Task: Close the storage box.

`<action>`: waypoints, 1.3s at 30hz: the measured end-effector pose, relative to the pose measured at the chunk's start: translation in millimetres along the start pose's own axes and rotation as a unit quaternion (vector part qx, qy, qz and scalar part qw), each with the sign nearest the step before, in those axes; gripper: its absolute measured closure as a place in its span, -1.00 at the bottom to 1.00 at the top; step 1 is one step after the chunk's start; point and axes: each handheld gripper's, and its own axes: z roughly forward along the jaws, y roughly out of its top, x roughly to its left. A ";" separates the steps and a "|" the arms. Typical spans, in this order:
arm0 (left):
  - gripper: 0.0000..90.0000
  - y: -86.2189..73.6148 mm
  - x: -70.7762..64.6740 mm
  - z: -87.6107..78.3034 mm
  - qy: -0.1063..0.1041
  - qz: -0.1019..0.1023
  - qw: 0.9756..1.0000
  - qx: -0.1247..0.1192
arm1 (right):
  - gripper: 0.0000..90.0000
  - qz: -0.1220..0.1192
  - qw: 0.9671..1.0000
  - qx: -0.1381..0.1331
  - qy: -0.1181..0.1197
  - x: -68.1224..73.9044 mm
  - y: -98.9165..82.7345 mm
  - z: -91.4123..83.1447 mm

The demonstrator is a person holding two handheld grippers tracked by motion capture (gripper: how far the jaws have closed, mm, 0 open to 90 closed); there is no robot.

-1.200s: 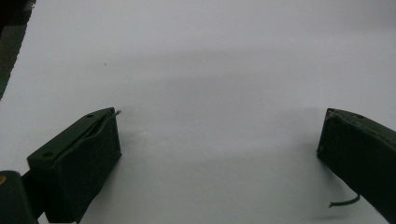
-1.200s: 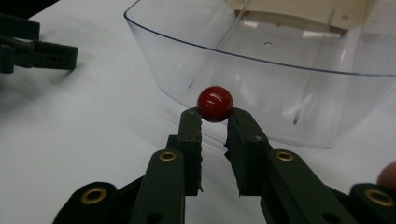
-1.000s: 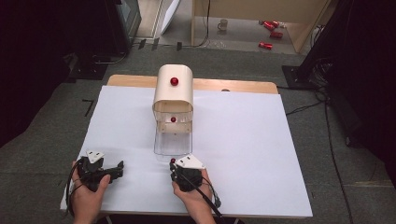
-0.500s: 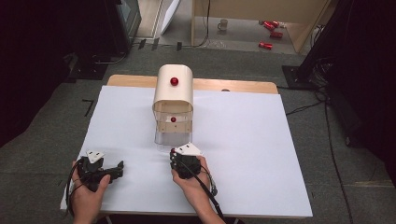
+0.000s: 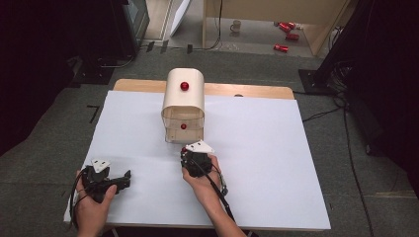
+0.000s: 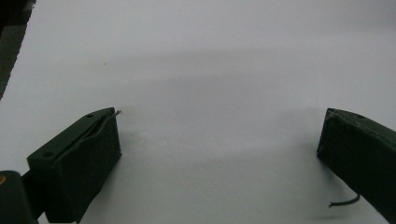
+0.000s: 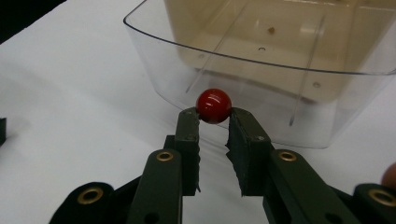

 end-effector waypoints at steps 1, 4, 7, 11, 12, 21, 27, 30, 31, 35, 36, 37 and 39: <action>-1.00 0.0 0.0 0.0 0.000 0.000 1.000 0.000 | 0.66 0.001 1.000 0.000 0.000 -0.8 0.9 1.2; -1.00 0.0 0.0 0.0 0.000 0.000 1.000 0.000 | 0.66 0.001 1.000 -0.001 -0.002 -3.1 4.6 5.7; -1.00 0.0 0.0 0.0 0.000 0.000 1.000 0.000 | 0.65 0.001 1.000 -0.002 -0.003 -4.8 7.0 9.0; -1.00 0.1 0.0 0.0 0.000 0.000 1.000 0.000 | 0.64 0.003 1.000 -0.005 -0.003 -7.9 9.8 13.5; -1.00 0.1 0.0 0.0 0.000 0.000 1.000 0.000 | 0.64 0.004 1.000 -0.006 -0.003 -8.8 10.5 14.8; -1.00 0.1 0.1 0.1 0.000 0.000 1.000 0.000 | 0.62 0.009 1.000 -0.014 -0.005 -14.9 14.2 23.7; -1.00 0.0 0.0 0.0 0.000 0.000 1.000 0.000 | 0.61 0.011 1.000 -0.017 0.001 -17.3 12.9 25.6; -1.00 -0.1 0.1 -0.2 0.000 0.001 1.000 0.000 | 0.32 0.010 1.000 -0.009 0.009 -21.2 10.3 25.2; -1.00 -0.1 0.1 -0.2 0.000 0.001 1.000 0.000 | 0.20 0.012 1.000 -0.008 0.012 -22.6 9.5 24.6; -1.00 -0.1 0.1 -0.2 0.000 0.001 1.000 0.000 | -0.47 0.015 1.000 0.005 0.008 -34.1 4.1 16.6; -1.00 -0.1 0.0 -0.2 0.000 0.001 1.000 0.000 | -0.65 0.011 1.000 0.009 -0.001 -38.9 1.7 12.9; -1.00 -0.1 0.0 0.0 0.000 0.000 1.000 0.000 | -0.73 0.010 1.000 0.010 -0.005 -42.2 0.0 10.2; -1.00 0.0 0.0 0.0 0.000 0.000 1.000 0.000 | -0.77 0.009 1.000 0.007 -0.010 -52.8 -5.0 0.7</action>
